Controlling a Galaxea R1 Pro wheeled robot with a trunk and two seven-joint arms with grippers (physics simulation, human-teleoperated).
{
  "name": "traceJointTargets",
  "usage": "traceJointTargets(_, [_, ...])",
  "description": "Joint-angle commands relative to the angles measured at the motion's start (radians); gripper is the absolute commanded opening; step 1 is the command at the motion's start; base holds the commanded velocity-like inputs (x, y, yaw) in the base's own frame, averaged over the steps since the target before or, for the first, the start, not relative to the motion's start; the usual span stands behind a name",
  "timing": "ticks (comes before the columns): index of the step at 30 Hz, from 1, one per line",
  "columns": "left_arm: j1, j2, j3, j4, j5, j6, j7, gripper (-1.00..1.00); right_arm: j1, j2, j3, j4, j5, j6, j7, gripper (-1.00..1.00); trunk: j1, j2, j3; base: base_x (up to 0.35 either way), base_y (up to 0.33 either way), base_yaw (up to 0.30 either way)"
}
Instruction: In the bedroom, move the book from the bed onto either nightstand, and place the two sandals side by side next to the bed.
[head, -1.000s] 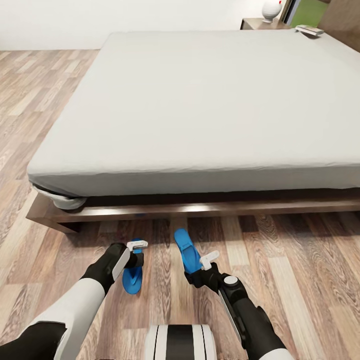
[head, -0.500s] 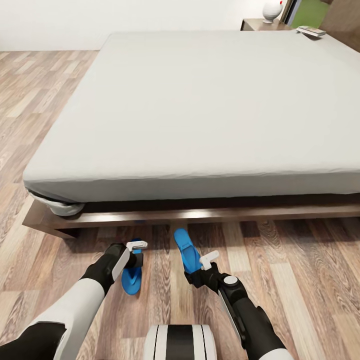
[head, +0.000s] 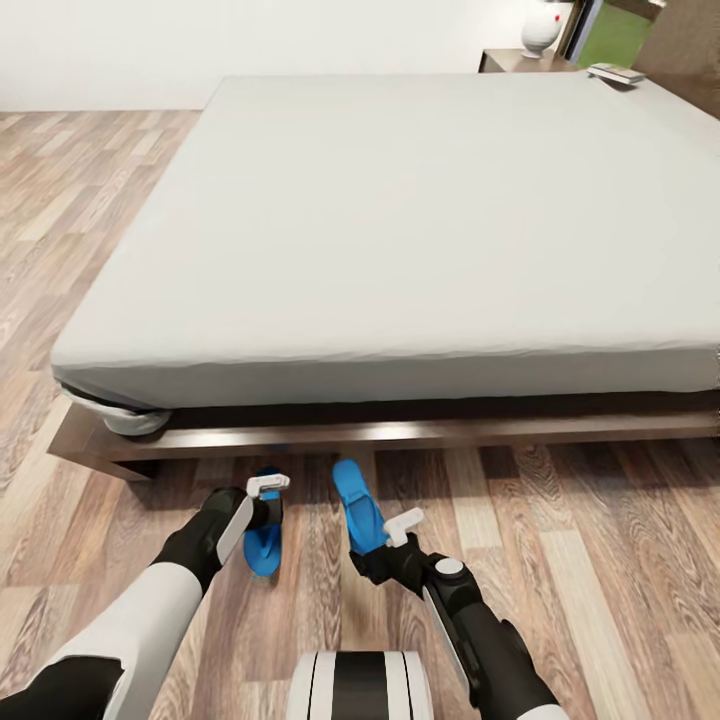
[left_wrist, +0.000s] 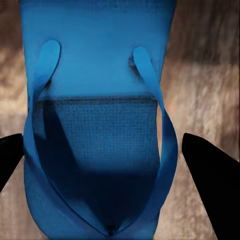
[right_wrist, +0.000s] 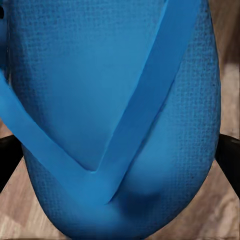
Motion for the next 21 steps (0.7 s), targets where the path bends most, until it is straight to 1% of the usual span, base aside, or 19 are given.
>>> traceJointTargets(1, [0.0,0.0,-0.004,-0.007,0.01,-0.002,0.01,-1.0,0.0,0.0,-0.001,-0.001,0.005,0.004,0.006,-1.0,-0.001,0.0,0.003,0.0,0.0,0.0])
traceJointTargets(3, [0.0,0.0,-0.004,-0.015,0.01,-0.012,0.01,-1.0,0.001,0.0,0.0,0.0,-0.007,0.004,0.006,-1.0,-0.001,0.0,0.007,0.0,0.0,0.0])
traceJointTargets(8, [0.0,-0.001,-0.002,-0.022,0.011,-0.014,0.008,-1.0,0.001,0.0,0.0,-0.001,-0.008,0.003,0.005,-1.0,-0.001,0.0,0.007,0.0,0.0,0.0])
traceJointTargets(14, [0.0,-0.004,0.001,-0.022,0.013,-0.002,0.007,-1.0,0.001,0.0,-0.001,-0.001,-0.007,0.003,0.003,-1.0,0.002,-0.001,-0.016,0.0,0.0,0.0])
traceJointTargets(16, [0.0,-0.005,0.001,-0.019,0.021,0.001,0.007,-1.0,0.001,0.0,-0.002,-0.001,-0.008,0.003,0.003,-1.0,0.003,-0.002,-0.024,0.0,0.0,0.0])
traceJointTargets(18, [0.0,-0.006,0.0,-0.017,0.039,0.005,0.007,-1.0,0.001,0.0,-0.002,-0.001,-0.009,0.003,0.003,-1.0,0.003,-0.002,-0.031,0.0,0.0,0.0])
traceJointTargets(20, [0.0,-0.006,0.0,-0.017,0.057,0.025,0.007,-1.0,0.0,0.0,-0.002,-0.001,-0.009,0.003,0.003,-1.0,0.004,-0.003,-0.039,0.0,0.0,0.0])
traceJointTargets(21, [0.0,-0.006,0.0,-0.017,0.058,0.029,0.007,-1.0,0.0,0.0,-0.002,-0.001,-0.009,0.003,0.003,-1.0,0.005,-0.003,-0.043,0.0,0.0,0.0])
